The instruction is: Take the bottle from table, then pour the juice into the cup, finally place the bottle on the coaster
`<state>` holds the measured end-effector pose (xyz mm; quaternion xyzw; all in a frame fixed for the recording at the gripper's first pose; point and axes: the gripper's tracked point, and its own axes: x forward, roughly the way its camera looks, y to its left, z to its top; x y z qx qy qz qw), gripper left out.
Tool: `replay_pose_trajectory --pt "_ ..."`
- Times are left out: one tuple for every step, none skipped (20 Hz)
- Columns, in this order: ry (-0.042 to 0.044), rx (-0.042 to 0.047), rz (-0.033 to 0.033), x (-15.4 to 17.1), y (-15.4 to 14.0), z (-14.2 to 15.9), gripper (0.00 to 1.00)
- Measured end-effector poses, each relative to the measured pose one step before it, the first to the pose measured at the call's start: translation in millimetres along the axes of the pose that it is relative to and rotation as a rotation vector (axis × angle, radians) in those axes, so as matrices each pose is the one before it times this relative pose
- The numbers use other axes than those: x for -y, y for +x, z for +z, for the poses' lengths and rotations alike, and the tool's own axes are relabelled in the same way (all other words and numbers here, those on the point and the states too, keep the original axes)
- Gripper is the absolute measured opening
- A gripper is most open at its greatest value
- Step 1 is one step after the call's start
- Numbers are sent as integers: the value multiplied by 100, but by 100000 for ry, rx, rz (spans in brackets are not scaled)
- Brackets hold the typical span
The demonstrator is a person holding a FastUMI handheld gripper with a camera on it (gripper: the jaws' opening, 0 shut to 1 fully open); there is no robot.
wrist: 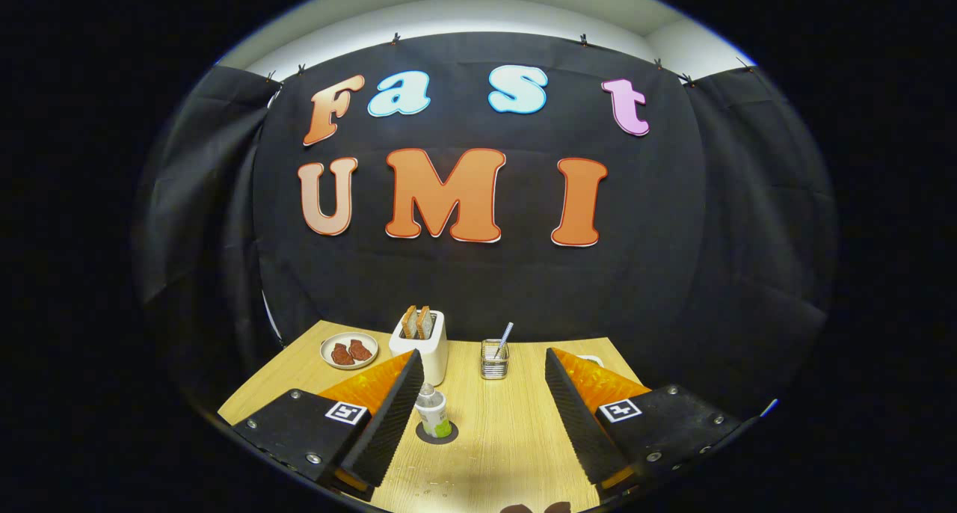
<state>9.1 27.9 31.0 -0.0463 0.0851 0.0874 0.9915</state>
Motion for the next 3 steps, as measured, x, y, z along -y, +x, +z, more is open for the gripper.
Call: replay_pose_trajectory --pt "-374 856 -779 145 -392 254 97" --pt "82 328 375 -138 -351 102 97" --pt "246 1213 -109 -80 -327 322 97"
